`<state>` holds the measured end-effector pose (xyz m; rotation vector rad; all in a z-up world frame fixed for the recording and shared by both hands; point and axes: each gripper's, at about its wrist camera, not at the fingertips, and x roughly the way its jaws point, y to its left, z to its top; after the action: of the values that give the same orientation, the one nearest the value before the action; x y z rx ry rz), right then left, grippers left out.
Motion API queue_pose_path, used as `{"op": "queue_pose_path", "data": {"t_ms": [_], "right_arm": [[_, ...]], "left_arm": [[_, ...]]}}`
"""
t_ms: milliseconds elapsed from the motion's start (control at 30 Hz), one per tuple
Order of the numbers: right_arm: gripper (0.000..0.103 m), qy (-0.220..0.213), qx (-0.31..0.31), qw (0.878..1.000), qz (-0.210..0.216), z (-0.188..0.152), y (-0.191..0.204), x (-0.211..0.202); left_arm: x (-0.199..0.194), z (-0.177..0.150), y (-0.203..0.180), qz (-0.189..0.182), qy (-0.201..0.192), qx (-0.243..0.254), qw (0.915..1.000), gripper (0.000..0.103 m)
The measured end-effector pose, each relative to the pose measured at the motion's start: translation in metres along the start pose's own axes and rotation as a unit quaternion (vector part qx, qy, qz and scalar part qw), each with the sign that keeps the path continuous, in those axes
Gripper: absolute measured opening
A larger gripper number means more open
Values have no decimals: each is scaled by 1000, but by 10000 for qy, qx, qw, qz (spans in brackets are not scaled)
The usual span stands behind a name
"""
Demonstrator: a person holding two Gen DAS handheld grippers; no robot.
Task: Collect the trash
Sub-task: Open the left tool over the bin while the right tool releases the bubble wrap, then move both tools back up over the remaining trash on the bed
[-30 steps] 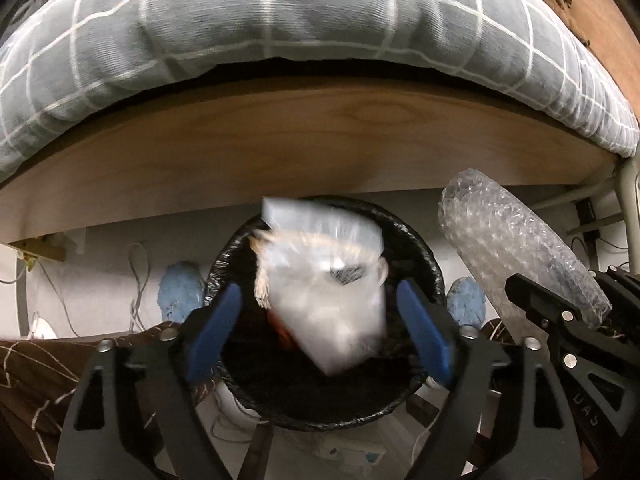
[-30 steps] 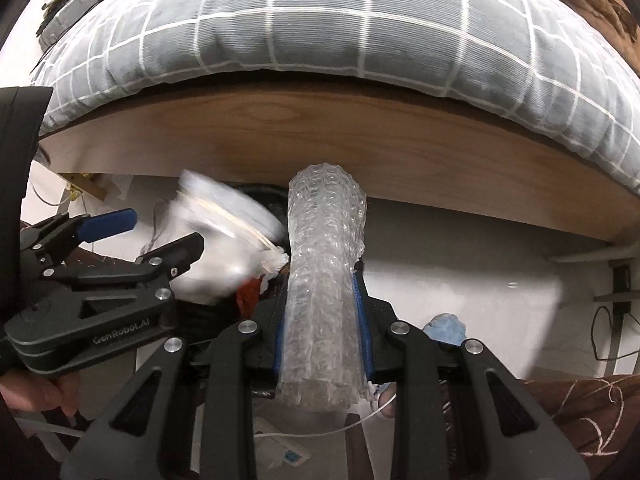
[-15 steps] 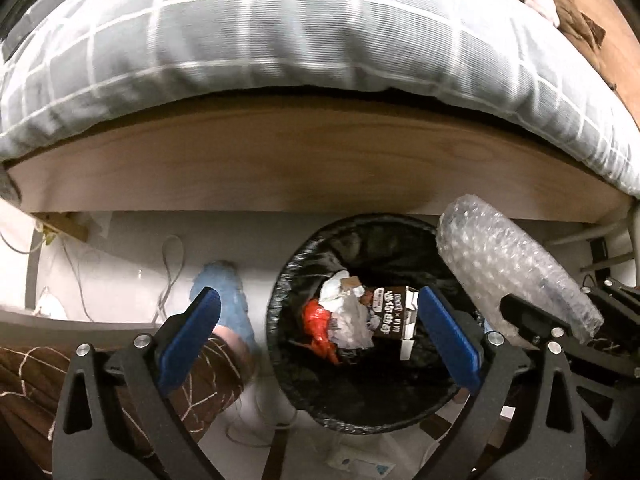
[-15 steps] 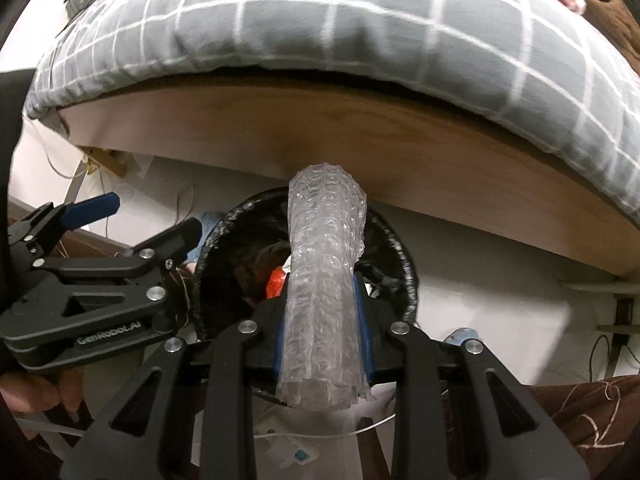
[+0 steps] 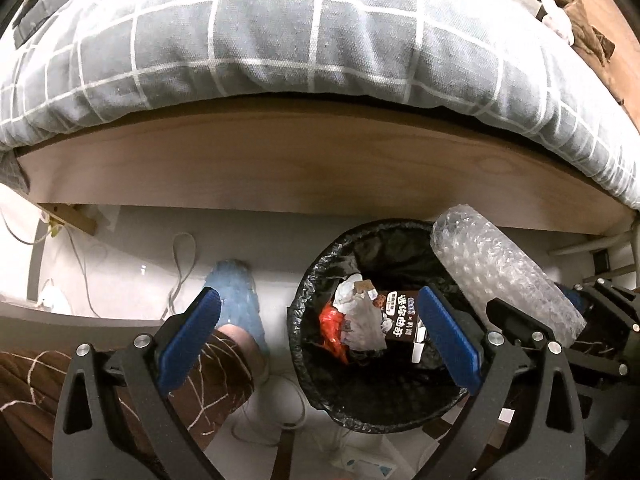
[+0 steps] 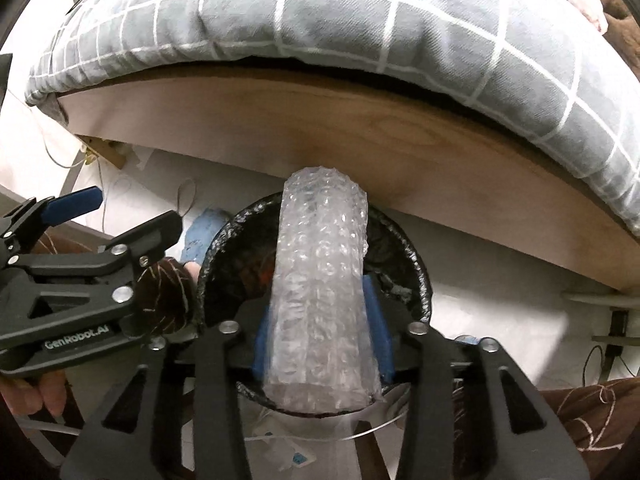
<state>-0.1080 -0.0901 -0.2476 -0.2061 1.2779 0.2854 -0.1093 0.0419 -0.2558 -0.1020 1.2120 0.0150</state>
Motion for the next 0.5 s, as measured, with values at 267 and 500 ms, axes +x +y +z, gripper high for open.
{"op": "queue_pose_path", "data": {"t_ms": [267,500], "right_arm": [[65,-364,1,9992,-171,7,-9,-18],[78,-791,39,9962,-353,11,-18,-39]], "left_arm": [[-15,9,2,8,-263,33,9996,97],[-38,20,4,-39,-580,31,9983,97]]}}
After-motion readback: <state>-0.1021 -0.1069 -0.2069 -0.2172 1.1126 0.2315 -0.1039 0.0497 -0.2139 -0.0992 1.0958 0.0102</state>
